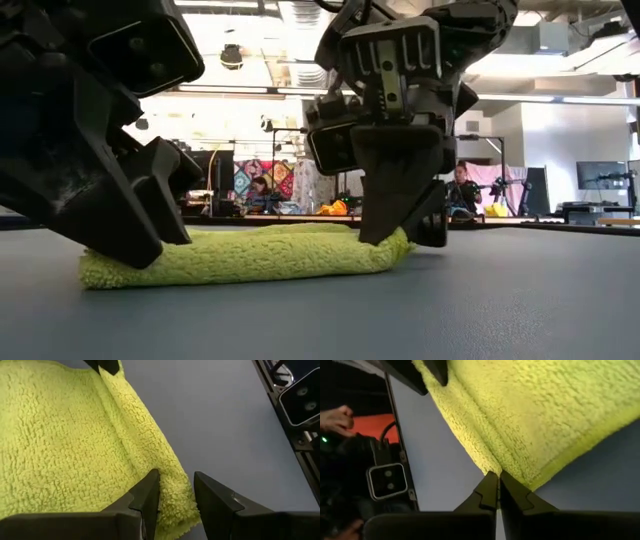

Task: Roll towel
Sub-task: Roll the green towel

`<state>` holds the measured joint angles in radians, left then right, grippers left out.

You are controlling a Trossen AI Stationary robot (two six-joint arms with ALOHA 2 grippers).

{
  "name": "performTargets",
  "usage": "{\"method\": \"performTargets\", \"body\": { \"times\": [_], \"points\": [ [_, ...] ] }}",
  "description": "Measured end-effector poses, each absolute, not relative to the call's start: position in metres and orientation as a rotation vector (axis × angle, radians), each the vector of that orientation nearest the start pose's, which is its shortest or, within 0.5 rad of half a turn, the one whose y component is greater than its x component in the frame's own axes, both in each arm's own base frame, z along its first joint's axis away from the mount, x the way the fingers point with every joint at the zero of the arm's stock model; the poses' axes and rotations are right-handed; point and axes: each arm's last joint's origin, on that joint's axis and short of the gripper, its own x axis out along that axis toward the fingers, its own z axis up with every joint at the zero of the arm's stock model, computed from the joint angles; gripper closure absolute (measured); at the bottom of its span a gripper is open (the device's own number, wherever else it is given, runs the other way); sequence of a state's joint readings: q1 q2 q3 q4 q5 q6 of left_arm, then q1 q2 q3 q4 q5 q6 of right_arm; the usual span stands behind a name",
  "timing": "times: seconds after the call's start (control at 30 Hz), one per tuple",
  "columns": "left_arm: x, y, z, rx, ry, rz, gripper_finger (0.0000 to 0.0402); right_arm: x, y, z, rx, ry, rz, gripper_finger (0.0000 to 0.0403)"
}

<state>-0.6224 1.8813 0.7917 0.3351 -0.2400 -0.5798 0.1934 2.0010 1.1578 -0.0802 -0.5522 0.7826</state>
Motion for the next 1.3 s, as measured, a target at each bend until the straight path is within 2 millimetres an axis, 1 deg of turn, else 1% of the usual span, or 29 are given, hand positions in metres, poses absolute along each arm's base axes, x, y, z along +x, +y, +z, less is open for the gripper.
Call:
{"method": "performTargets", "body": {
  "times": [0.13, 0.2, 0.27, 0.33, 0.43, 0.47, 0.53, 0.63, 0.7, 0.77, 0.83, 0.9, 0.97, 1.03, 1.13, 1.17, 1.23, 1.3],
  "points": [
    [0.275, -0.190, 0.097, -0.224, 0.813, -0.152, 0.0290, 0.383, 0.090, 0.127, 0.874, 1.165, 0.290, 0.0371],
    [0.274, -0.189, 0.096, -0.217, 0.828, -0.143, 0.0291, 0.383, 0.091, 0.127, 0.883, 1.166, 0.286, 0.0361],
    [0.274, -0.189, 0.096, -0.214, 0.831, -0.140, 0.0302, 0.384, 0.091, 0.128, 0.893, 1.167, 0.303, 0.0347],
    [0.273, -0.189, 0.095, -0.214, 0.834, -0.132, 0.0325, 0.384, 0.091, 0.129, 0.906, 1.176, 0.325, 0.0333],
    [0.274, -0.186, 0.094, -0.247, 0.848, -0.113, 0.0376, 0.386, 0.089, 0.132, 0.933, 1.191, 0.369, 0.0315],
    [0.275, -0.185, 0.094, -0.263, 0.854, -0.112, 0.0388, 0.387, 0.088, 0.134, 0.940, 1.191, 0.389, 0.0310],
    [0.276, -0.183, 0.094, -0.302, 0.859, -0.101, 0.0394, 0.386, 0.087, 0.142, 0.945, 1.180, 0.412, 0.0303],
    [0.278, -0.181, 0.094, -0.365, 0.862, -0.081, 0.0399, 0.383, 0.086, 0.161, 0.893, 1.124, 0.447, 0.0300],
    [0.278, -0.181, 0.094, -0.411, 0.860, -0.072, 0.0399, 0.378, 0.086, 0.179, 0.822, 1.069, 0.458, 0.0300],
    [0.280, -0.181, 0.095, -0.454, 0.843, -0.071, 0.0400, 0.370, 0.092, 0.198, 0.694, 0.994, 0.467, 0.0301],
    [0.281, -0.183, 0.096, -0.488, 0.835, -0.079, 0.0400, 0.360, 0.108, 0.213, 0.510, 0.920, 0.480, 0.0300],
    [0.282, -0.184, 0.098, -0.521, 0.824, -0.090, 0.0401, 0.350, 0.128, 0.220, 0.294, 0.854, 0.479, 0.0300],
    [0.282, -0.184, 0.098, -0.539, 0.820, -0.089, 0.0401, 0.343, 0.148, 0.220, 0.087, 0.799, 0.451, 0.0300],
    [0.281, -0.184, 0.097, -0.556, 0.809, -0.089, 0.0401, 0.338, 0.164, 0.215, -0.068, 0.775, 0.437, 0.0300],
    [0.277, -0.182, 0.095, -0.578, 0.771, -0.107, 0.0401, 0.339, 0.173, 0.200, -0.148, 0.791, 0.440, 0.0300],
    [0.276, -0.182, 0.095, -0.585, 0.760, -0.110, 0.0401, 0.339, 0.176, 0.191, -0.167, 0.817, 0.433, 0.0300],
    [0.276, -0.181, 0.094, -0.594, 0.759, -0.109, 0.0401, 0.343, 0.176, 0.179, -0.197, 0.838, 0.417, 0.0300],
    [0.275, -0.181, 0.094, -0.596, 0.761, -0.110, 0.0401, 0.344, 0.176, 0.172, -0.219, 0.848, 0.396, 0.0300]
  ]
}}
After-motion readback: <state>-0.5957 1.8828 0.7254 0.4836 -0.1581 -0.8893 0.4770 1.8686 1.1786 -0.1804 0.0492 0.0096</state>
